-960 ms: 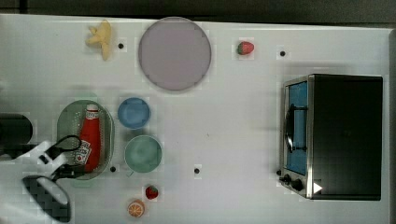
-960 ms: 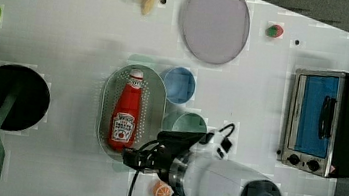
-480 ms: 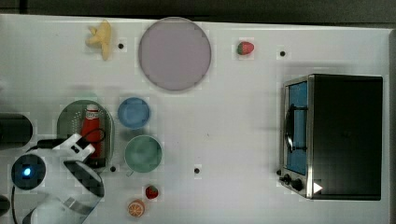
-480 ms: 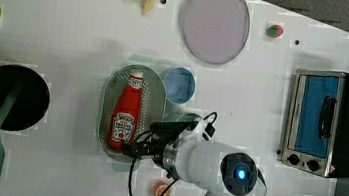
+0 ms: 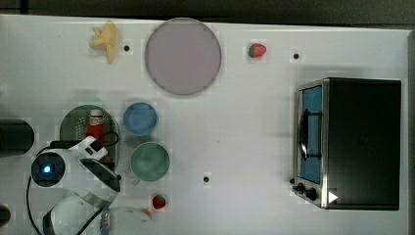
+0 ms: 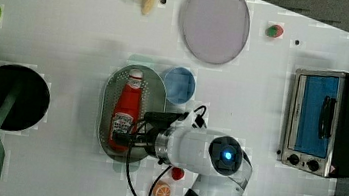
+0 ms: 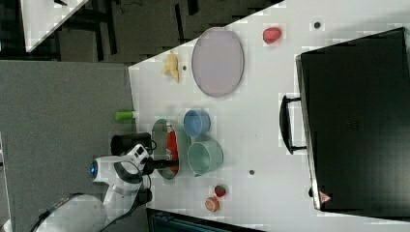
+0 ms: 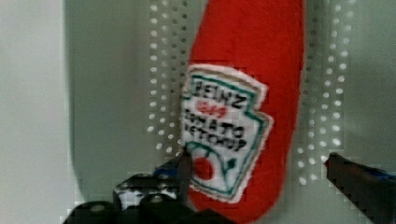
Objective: Pick ketchup from strainer and place it on the table
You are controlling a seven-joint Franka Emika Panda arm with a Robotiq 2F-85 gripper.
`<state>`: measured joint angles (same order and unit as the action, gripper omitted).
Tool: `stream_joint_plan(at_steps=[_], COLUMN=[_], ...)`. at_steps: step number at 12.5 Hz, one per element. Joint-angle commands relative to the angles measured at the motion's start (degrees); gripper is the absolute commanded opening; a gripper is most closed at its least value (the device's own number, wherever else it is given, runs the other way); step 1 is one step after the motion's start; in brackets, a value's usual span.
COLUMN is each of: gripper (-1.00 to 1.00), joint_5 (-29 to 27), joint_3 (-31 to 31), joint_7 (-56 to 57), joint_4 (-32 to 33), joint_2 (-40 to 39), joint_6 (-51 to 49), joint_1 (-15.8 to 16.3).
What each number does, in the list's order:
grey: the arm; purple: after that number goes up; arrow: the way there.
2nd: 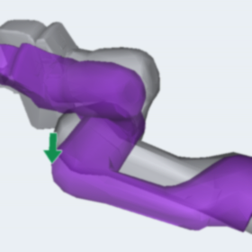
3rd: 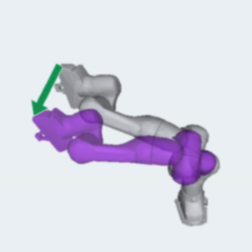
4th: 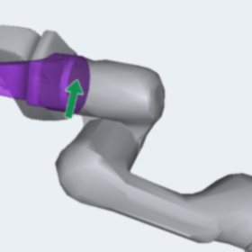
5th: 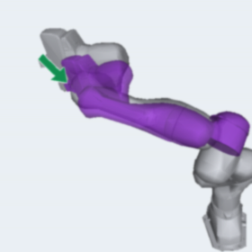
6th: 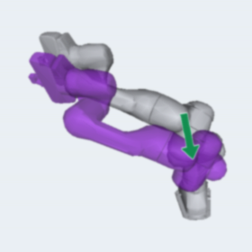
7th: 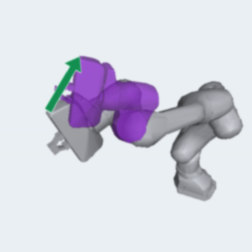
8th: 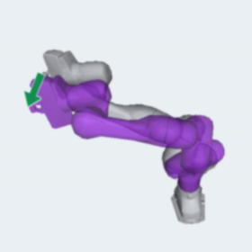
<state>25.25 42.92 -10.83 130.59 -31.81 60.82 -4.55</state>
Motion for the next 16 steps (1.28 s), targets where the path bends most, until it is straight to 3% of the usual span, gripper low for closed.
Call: stream_joint_plan(at_steps=[1, 4, 7, 12, 16], gripper=[1.0, 0.91, 0.21, 0.19, 0.19], joint_5=[3.0, 4.2, 4.3, 3.1, -10.3], joint_3=[-1.5, -3.1, -2.7, -0.3, 4.3], joint_7=[-6.4, -7.3, -7.5, -7.5, -7.5], joint_4=[-3.9, -5.2, -5.2, -5.4, -6.8], joint_2=[-3.3, -5.2, -4.7, 3.1, 13.6], joint_6=[0.5, 0.4, 0.5, -3.0, -13.3], joint_1=[2.8, 4.1, 4.1, 2.9, 0.8])
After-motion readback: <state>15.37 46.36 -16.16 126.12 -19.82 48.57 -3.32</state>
